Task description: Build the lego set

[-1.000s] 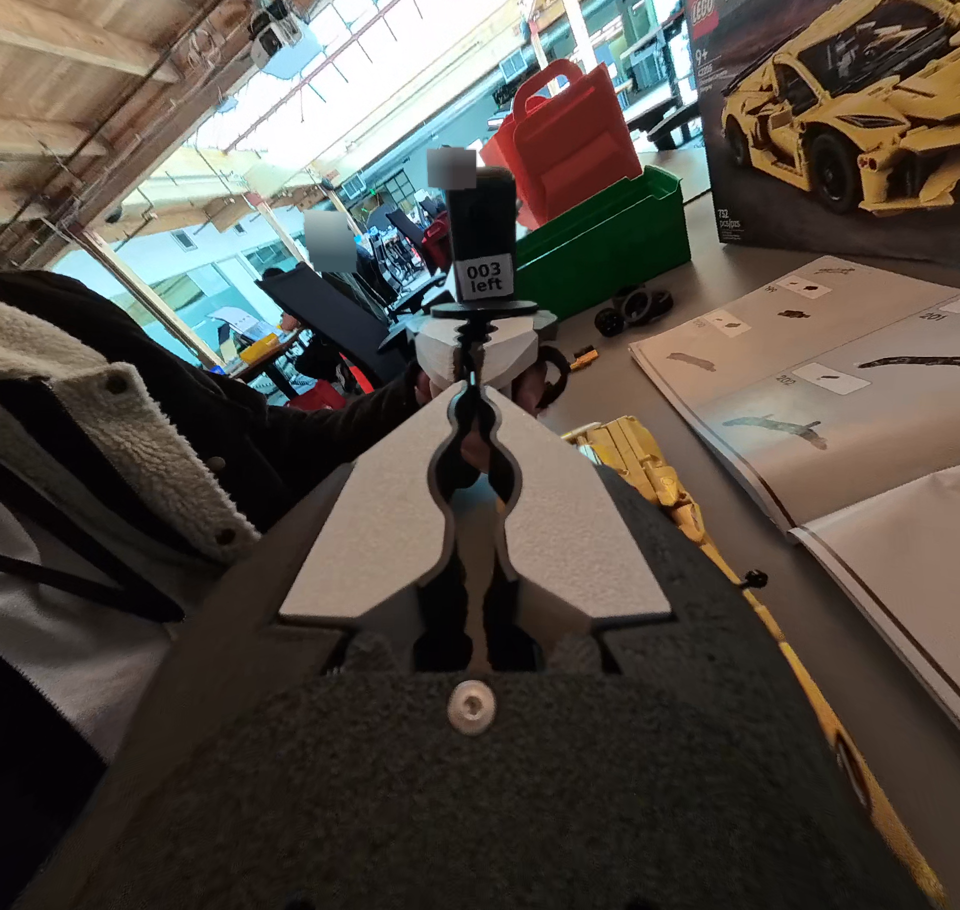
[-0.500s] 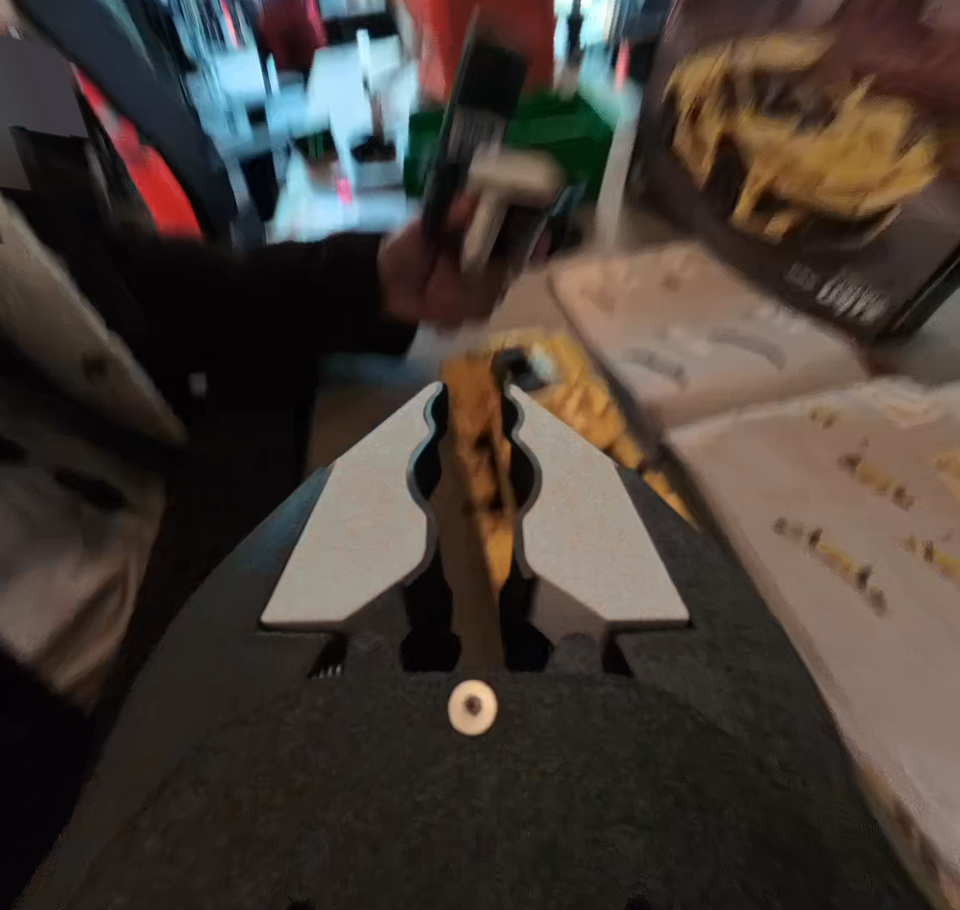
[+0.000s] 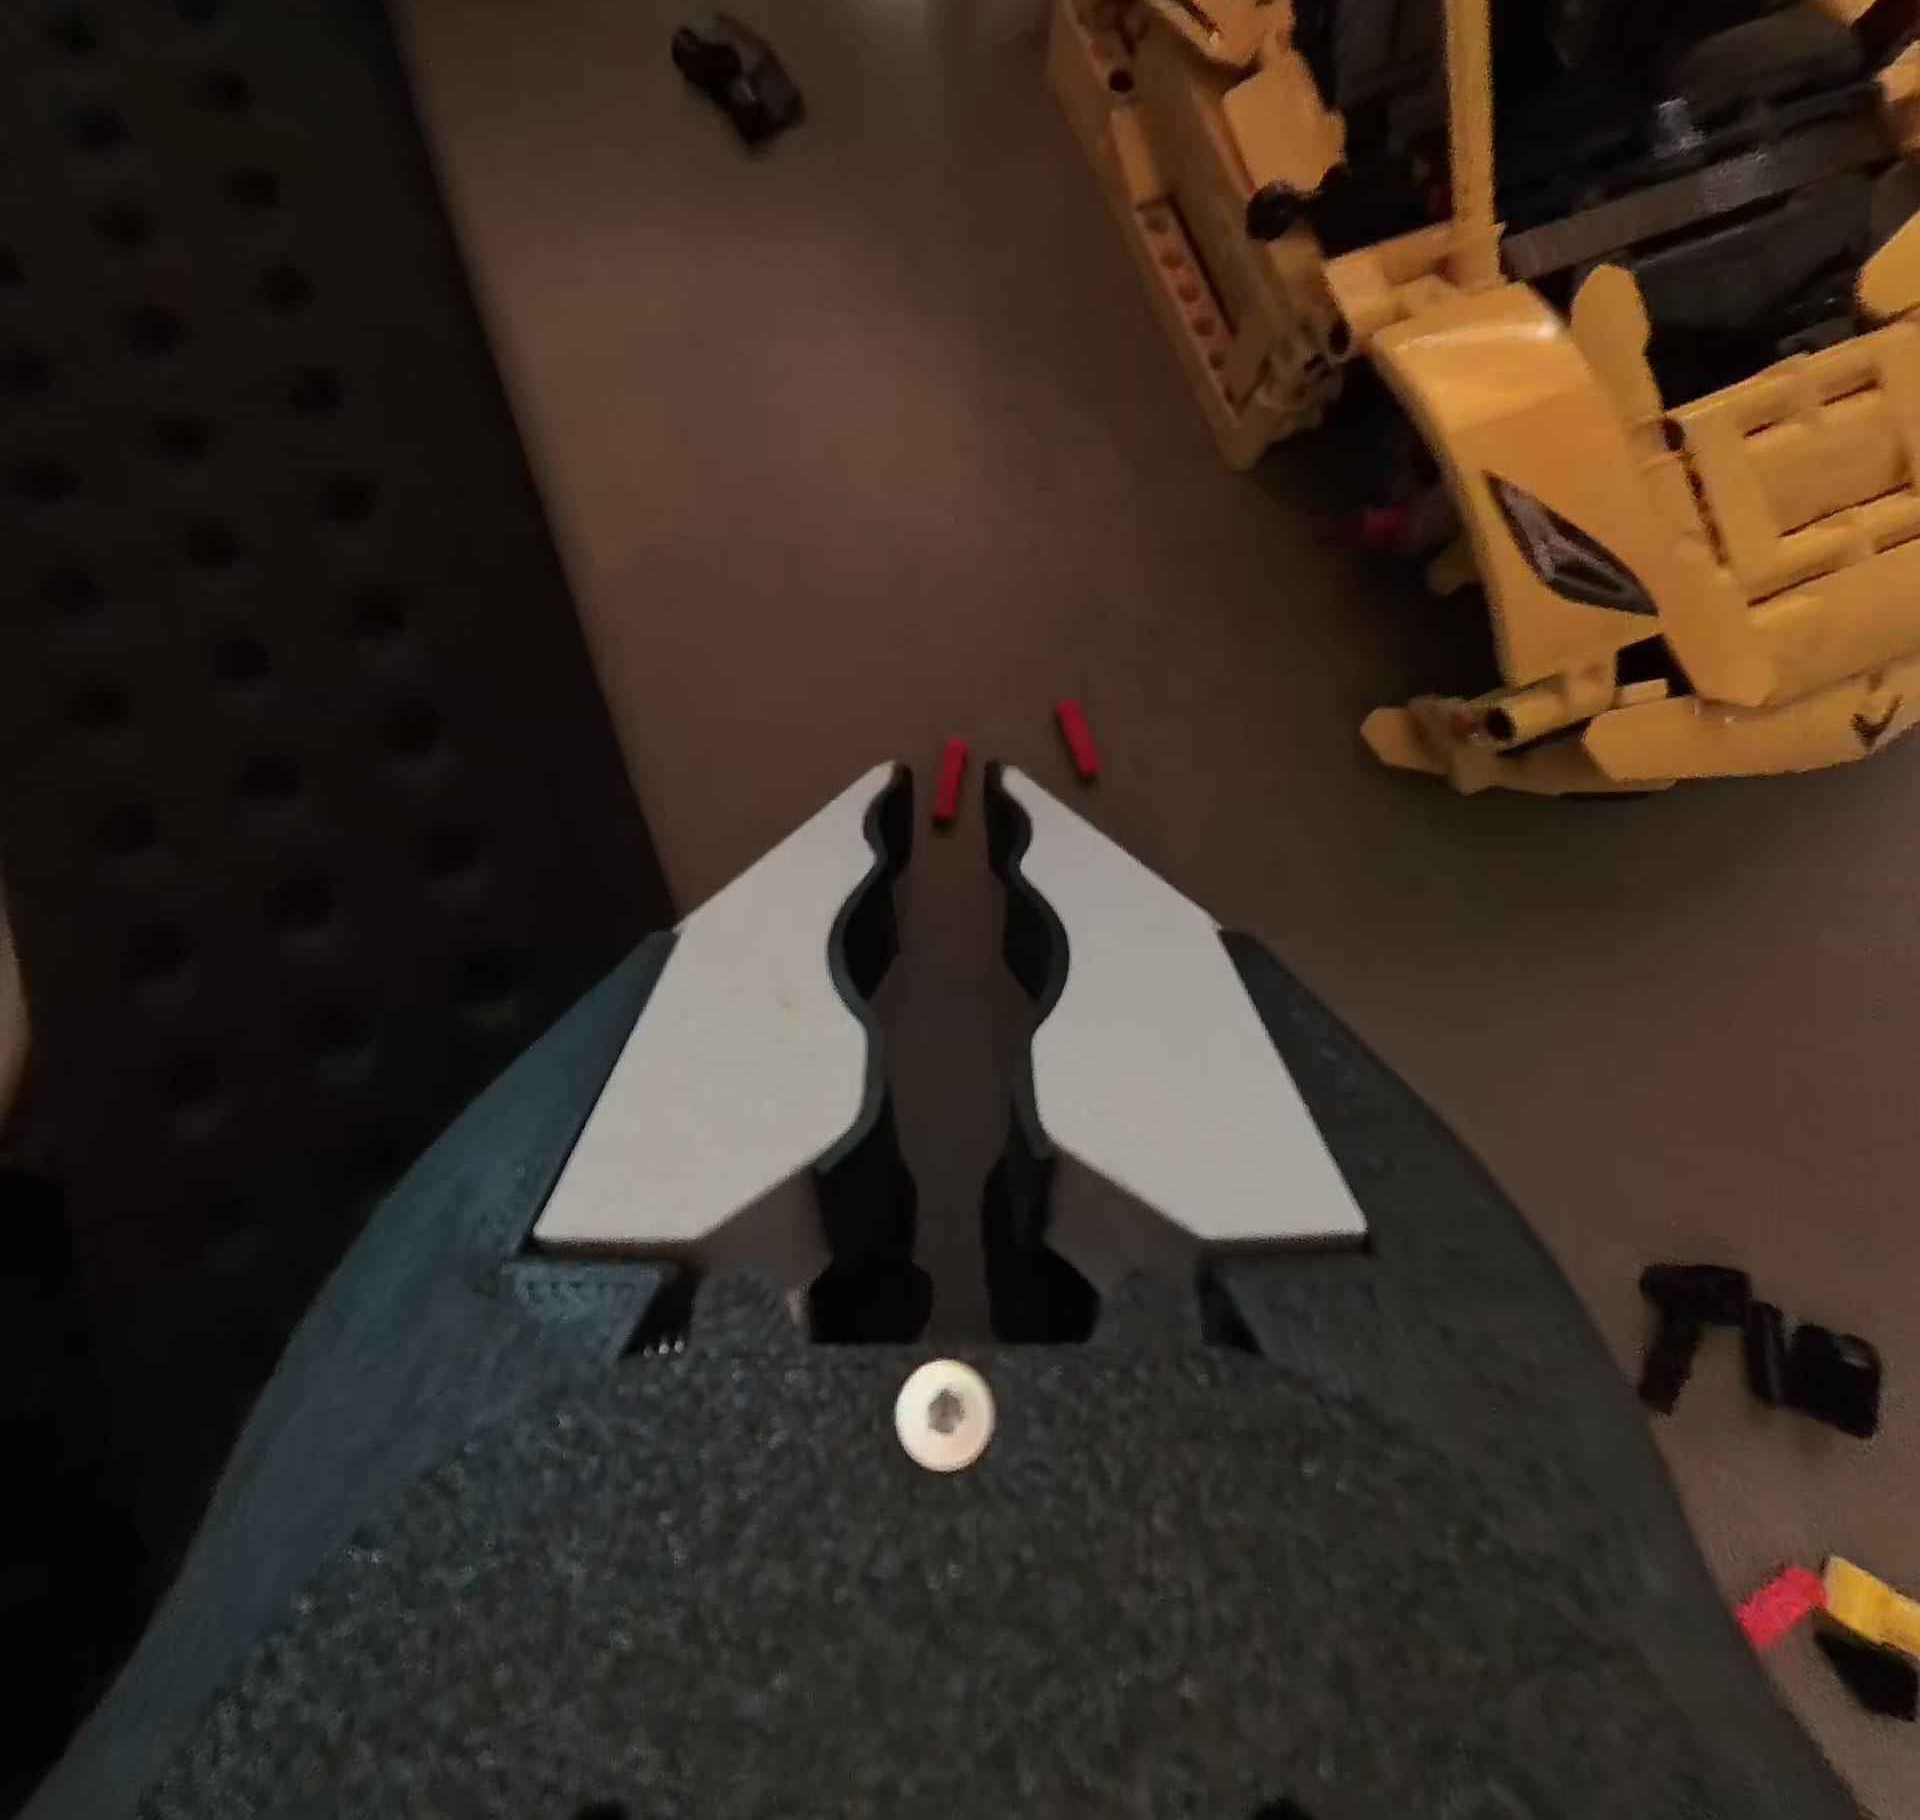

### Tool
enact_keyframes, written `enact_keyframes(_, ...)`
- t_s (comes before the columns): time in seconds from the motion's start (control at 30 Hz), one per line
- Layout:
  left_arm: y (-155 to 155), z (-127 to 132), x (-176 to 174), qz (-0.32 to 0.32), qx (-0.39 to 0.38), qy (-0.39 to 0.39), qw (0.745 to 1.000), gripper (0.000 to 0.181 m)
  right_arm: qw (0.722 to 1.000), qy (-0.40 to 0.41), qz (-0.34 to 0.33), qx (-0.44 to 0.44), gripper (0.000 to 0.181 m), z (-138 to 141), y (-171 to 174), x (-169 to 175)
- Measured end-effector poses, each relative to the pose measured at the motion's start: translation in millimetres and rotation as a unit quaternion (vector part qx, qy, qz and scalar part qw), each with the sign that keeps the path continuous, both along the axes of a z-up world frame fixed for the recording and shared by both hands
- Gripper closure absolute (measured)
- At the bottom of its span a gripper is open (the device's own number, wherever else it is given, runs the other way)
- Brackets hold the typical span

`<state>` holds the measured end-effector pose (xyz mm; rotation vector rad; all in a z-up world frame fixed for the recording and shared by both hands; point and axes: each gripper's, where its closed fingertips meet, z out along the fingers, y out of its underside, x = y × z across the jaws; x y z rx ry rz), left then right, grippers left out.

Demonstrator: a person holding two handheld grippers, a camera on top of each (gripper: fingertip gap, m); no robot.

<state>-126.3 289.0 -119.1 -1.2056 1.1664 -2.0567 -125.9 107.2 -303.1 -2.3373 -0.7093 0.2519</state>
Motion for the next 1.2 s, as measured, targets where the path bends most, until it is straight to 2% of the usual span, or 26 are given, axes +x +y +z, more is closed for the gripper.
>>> enact_keyframes(0.07, -1, -1, 1, -0.004, -0.001, 0.002, 1.000, 0.181, 1.000, -0.025, 0.003, 0.017, 0.176, 0, 3, 3)
enact_keyframes(0.23, -10, -4, 6, -0.005, 0.013, 0.011, 1.000, 0.180, 1.000, -0.030, 0.005, 0.005, 0.177, 3, 11, 3)
enact_keyframes(0.3, -13, -7, 8, 0.004, 0.029, 0.017, 0.999, 0.181, 0.997, 0.036, 0.001, 0.066, 0.177, 34, 33, -7)
enact_keyframes(0.4, -17, -10, 12, 0.020, 0.055, 0.024, 0.998, 0.181, 0.967, 0.161, -0.043, 0.191, 0.178, 113, 83, -6)
enact_keyframes(0.43, -17, -10, 13, 0.027, 0.062, 0.025, 0.997, 0.181, 0.953, 0.205, -0.065, 0.214, 0.178, 135, 100, -1)
enact_keyframes(0.5, -13, -12, 14, 0.049, 0.079, 0.031, 0.995, 0.181, 0.931, 0.297, -0.065, 0.202, 0.178, 158, 125, -1)
enact_keyframes(0.6, -5, -15, 15, 0.089, 0.112, 0.042, 0.989, 0.181, 0.919, 0.324, -0.081, 0.208, 0.178, 159, 155, -1)
enact_keyframes(0.67, 3, -18, 16, 0.122, 0.138, 0.052, 0.981, 0.180, 0.904, 0.356, -0.094, 0.216, 0.178, 158, 166, -7)
enact_keyframes(0.8, 4, -23, 20, 0.154, 0.192, 0.070, 0.967, 0.181, 0.892, 0.358, -0.132, 0.244, 0.178, 156, 175, -3)
enact_keyframes(0.97, -1, -31, 25, 0.169, 0.226, 0.086, 0.955, 0.181, 0.887, 0.363, -0.142, 0.247, 0.178, 154, 175, 0)
enact_keyframes(1.2, 5, -39, 27, 0.222, 0.316, 0.114, 0.915, 0.180, 0.907, 0.306, -0.157, 0.243, 0.178, 145, 178, 3)
